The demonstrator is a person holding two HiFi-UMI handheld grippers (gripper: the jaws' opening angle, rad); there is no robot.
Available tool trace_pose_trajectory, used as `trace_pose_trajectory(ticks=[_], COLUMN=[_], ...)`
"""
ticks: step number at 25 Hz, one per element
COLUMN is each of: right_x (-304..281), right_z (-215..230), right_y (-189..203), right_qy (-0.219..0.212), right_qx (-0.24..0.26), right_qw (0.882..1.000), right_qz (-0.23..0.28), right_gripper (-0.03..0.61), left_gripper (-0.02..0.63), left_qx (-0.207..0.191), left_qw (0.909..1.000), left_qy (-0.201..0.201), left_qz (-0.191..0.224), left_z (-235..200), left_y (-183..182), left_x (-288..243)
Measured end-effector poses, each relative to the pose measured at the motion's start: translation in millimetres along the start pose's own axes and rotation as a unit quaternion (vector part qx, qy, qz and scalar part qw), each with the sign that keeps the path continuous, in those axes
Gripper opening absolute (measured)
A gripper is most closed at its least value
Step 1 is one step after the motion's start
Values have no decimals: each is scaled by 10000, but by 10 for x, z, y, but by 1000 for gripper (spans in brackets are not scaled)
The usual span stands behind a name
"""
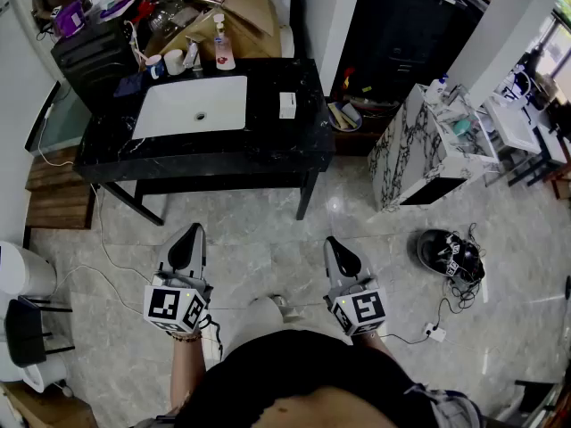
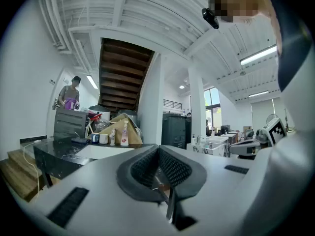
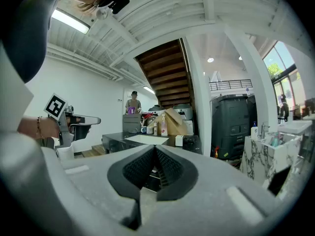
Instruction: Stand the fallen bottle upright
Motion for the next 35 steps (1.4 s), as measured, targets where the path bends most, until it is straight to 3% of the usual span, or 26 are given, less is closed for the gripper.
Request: trace_pose_trajectory(ticks=[21, 27, 28, 29, 30, 34, 35], right_x=[-35, -73, -75, -79, -87, -162, -183], right_z=[-135, -36, -16, 1, 14, 54, 69], right_y=[78, 79, 88, 98, 99, 58, 47], right_qy=[-245, -166, -158, -157, -162, -228, -248], right_qx=[-42, -22, -25, -33, -41, -8, -8], right_qw=[9996, 9997, 9996, 9995, 9996, 9996, 9996], right_qz=[-166, -195, -232, -258, -246, -172, -163], right_gripper=[3, 4, 3, 4, 4, 3, 4], left_gripper=[5, 13, 54, 160, 204, 292, 367], left_qx=[-115, -213, -212, -203, -201, -181, -116], left_qw=[9994, 9993, 9994, 9995, 9995, 9992, 9992], left_qy=[-240, -297, -267, -243, -245, -368, -377], left_qz=[-200, 54, 64, 64, 56, 2, 47], left_z=[15, 71, 83, 94, 103, 93, 90], left_y=[111, 49, 37, 29, 25, 34, 30], left_x=[161, 95, 73, 53, 36, -33, -49])
Point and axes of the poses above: the fingertips, and each gripper's own axes: x backward along the fingers, z to its right, y out of its underside, the point moved 10 cm from there along x, backward along the fingers, and after that the axes turned 11 degrees about -z, right-handed, at the moved point
